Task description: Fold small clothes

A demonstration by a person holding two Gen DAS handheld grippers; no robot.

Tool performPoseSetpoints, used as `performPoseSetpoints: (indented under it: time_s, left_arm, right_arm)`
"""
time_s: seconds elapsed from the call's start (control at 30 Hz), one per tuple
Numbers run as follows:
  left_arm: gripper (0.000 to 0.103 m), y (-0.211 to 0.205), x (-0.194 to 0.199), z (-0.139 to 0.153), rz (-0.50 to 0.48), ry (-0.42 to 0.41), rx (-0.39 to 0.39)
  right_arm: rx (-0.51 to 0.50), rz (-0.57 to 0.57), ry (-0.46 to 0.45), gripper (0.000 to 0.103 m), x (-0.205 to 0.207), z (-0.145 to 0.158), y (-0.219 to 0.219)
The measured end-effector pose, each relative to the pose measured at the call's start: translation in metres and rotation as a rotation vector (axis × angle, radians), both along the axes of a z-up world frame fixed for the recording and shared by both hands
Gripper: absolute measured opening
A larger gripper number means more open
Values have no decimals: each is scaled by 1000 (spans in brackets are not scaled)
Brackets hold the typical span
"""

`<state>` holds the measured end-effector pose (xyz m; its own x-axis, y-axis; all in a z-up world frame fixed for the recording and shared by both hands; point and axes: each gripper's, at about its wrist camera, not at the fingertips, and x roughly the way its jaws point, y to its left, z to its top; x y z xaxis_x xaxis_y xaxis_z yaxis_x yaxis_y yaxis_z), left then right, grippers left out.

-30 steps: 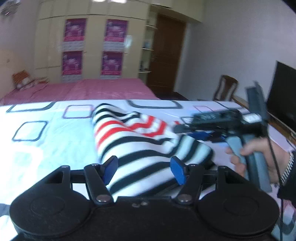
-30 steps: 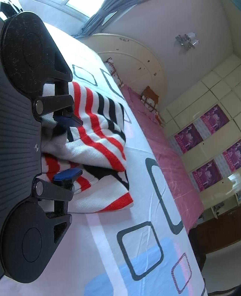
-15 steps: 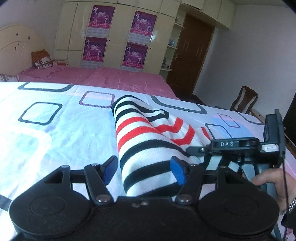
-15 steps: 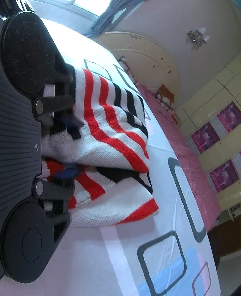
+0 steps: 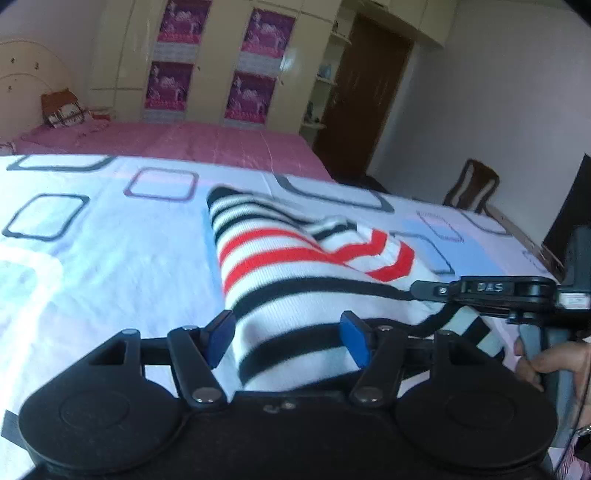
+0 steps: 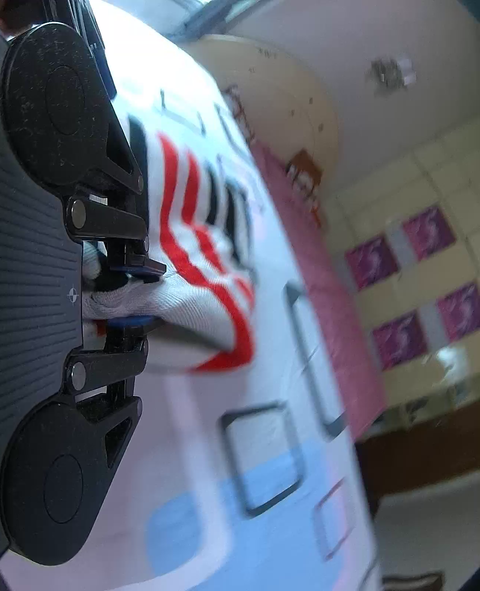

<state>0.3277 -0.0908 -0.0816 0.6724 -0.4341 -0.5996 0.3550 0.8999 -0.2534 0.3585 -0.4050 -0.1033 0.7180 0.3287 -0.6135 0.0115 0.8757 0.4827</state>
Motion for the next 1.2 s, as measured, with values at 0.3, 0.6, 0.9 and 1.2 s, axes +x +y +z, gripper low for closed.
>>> performPoseSetpoints:
  time_s: [0.3, 0.6, 0.9, 1.2]
  left_arm:
    - [66, -7, 1, -12, -16, 21, 48]
    - [66, -11, -3, -15, -20, 5, 72]
    - [66, -11, -3, -17, -46, 23, 95]
    - [57, -8, -4, 18, -62, -52, 62]
  right_arm:
    - [65, -29, 0, 22, -29, 21, -20]
    - [-1, 30, 33, 22, -68, 29, -5]
    - [-44, 39, 127, 22, -73, 8, -3]
    - [-130, 19, -77, 22, -63, 64, 4]
